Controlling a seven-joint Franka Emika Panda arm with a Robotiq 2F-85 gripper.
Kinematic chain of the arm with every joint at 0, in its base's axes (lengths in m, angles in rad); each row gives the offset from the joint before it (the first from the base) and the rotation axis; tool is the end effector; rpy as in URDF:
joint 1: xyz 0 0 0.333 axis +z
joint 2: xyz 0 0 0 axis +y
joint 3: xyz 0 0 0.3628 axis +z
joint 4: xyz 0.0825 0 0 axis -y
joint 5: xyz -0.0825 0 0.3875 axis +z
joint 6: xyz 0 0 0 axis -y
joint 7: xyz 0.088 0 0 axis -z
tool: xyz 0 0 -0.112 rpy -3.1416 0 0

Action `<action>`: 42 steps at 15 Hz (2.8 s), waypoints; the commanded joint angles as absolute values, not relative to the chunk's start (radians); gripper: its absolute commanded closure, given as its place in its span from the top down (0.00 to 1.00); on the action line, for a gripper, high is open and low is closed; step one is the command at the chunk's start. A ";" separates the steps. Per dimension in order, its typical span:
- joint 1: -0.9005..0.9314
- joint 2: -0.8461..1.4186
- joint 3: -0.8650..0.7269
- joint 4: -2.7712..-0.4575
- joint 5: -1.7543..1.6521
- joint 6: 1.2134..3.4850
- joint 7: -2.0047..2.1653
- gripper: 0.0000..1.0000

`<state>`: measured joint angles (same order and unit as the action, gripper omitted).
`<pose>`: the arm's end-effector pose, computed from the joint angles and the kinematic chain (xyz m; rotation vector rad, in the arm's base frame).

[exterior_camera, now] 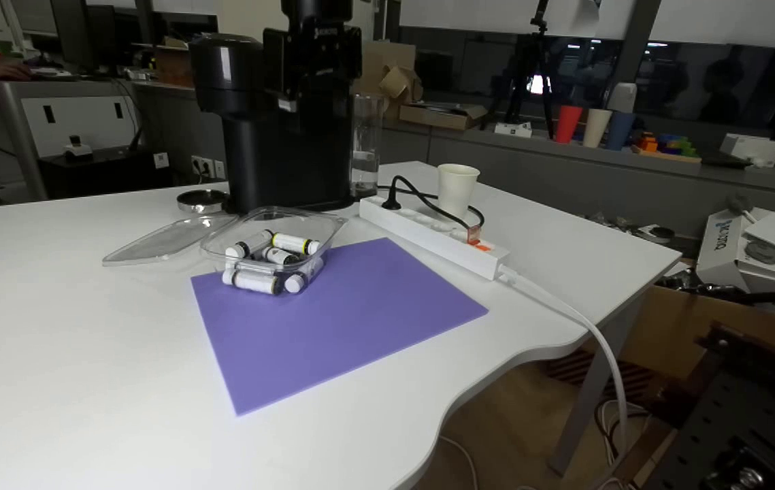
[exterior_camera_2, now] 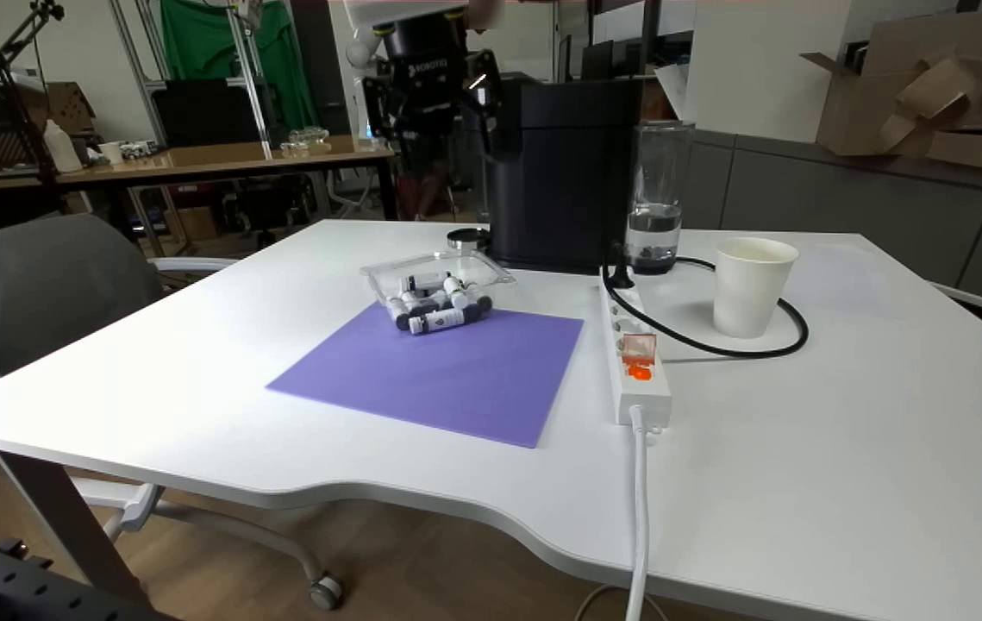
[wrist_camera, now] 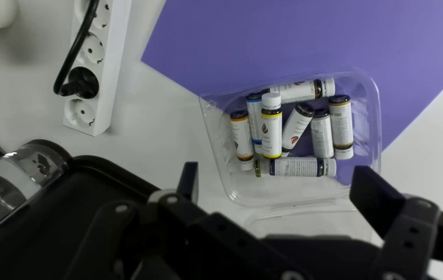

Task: Remove one bottle from the box and put it on the table

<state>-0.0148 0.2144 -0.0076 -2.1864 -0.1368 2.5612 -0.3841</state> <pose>0.5848 -0.0113 0.3431 2.9351 0.7034 0.2110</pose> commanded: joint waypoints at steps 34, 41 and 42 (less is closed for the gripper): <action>-0.019 0.709 0.021 -1.876 -0.227 2.636 -0.415 0.99; -0.031 0.714 0.043 -1.857 -0.214 2.634 -0.432 0.40; -0.032 0.713 0.043 -1.858 -0.214 2.634 -0.433 0.34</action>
